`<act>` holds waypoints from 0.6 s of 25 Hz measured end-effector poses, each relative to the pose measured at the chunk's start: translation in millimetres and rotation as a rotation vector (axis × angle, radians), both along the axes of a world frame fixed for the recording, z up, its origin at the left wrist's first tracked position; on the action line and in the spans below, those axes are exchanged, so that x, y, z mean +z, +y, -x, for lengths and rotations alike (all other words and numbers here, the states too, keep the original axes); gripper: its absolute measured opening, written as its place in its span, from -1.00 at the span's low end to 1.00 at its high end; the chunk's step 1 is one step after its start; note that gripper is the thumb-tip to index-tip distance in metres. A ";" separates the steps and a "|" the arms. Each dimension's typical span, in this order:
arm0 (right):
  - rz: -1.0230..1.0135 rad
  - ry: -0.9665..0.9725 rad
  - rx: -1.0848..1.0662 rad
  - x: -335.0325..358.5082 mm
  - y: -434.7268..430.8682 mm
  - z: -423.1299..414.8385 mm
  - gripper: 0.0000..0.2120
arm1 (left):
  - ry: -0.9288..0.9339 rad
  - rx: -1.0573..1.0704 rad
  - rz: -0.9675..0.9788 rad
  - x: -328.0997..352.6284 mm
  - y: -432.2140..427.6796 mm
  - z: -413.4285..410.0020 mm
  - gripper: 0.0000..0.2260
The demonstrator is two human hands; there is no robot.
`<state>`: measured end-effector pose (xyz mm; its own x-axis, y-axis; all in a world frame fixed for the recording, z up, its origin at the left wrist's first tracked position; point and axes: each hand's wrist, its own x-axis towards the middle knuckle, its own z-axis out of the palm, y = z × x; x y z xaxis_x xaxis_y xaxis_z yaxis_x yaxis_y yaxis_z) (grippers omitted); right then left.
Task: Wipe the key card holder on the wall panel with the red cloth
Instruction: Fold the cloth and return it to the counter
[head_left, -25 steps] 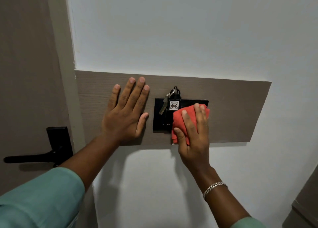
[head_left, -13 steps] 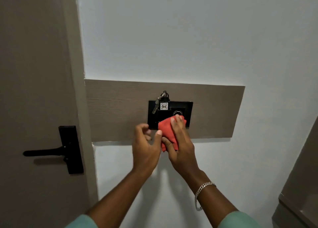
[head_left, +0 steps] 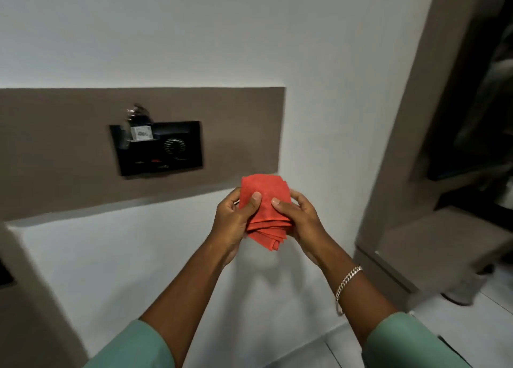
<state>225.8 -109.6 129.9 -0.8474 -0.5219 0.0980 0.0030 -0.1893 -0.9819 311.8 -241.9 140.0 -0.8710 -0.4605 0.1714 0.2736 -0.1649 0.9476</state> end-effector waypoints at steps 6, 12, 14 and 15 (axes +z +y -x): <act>-0.202 -0.066 -0.278 -44.5 131.4 119.7 -0.30 | -0.267 -0.005 0.008 -70.9 118.2 138.5 -0.88; -0.591 0.027 -0.515 -124.5 246.5 261.9 -0.44 | -0.560 0.003 -0.014 -169.4 242.3 278.0 -0.87; -0.699 0.035 -0.544 -156.4 269.7 296.8 -0.51 | -0.626 0.027 0.026 -206.7 271.7 314.7 -0.85; -0.717 0.026 -0.551 -175.7 279.4 314.4 -0.53 | -0.651 0.025 0.008 -225.8 284.4 332.2 -0.84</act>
